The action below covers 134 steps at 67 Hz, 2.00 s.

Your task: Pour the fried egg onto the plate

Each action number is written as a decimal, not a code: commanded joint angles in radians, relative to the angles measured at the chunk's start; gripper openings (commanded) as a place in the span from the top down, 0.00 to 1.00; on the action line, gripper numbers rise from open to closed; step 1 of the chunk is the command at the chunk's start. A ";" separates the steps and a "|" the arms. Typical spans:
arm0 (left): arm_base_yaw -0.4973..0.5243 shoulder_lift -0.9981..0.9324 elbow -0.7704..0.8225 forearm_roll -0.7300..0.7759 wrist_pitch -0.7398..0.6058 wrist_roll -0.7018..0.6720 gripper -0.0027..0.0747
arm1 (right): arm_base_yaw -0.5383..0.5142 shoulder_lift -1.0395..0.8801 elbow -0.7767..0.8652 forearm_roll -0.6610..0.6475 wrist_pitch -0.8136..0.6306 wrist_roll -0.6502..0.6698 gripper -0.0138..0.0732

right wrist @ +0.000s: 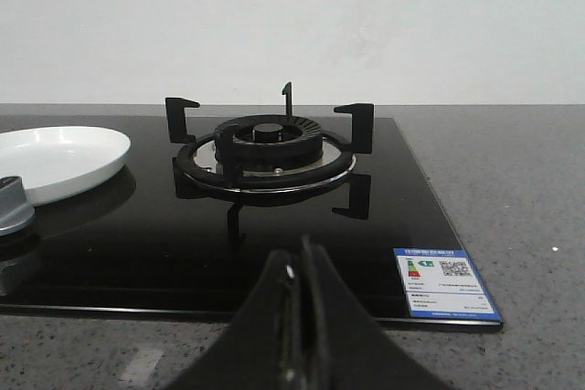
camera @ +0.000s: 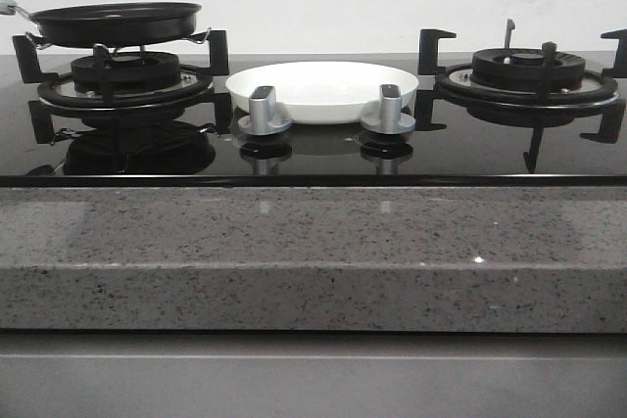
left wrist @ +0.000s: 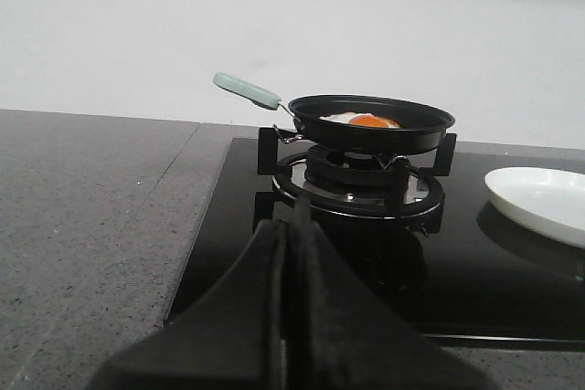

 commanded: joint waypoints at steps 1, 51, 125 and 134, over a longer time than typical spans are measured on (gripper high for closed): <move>0.000 -0.014 0.004 0.000 -0.082 -0.008 0.99 | -0.006 -0.019 -0.008 -0.010 -0.084 -0.009 0.91; 0.000 -0.014 0.004 0.000 -0.085 -0.008 0.99 | -0.006 -0.019 -0.008 -0.010 -0.094 -0.009 0.91; 0.000 0.505 -0.717 -0.017 0.416 -0.008 0.99 | -0.005 0.504 -0.683 -0.009 0.498 -0.010 0.91; 0.000 0.561 -0.713 -0.019 0.414 -0.008 0.99 | -0.005 0.561 -0.682 -0.009 0.498 -0.010 0.91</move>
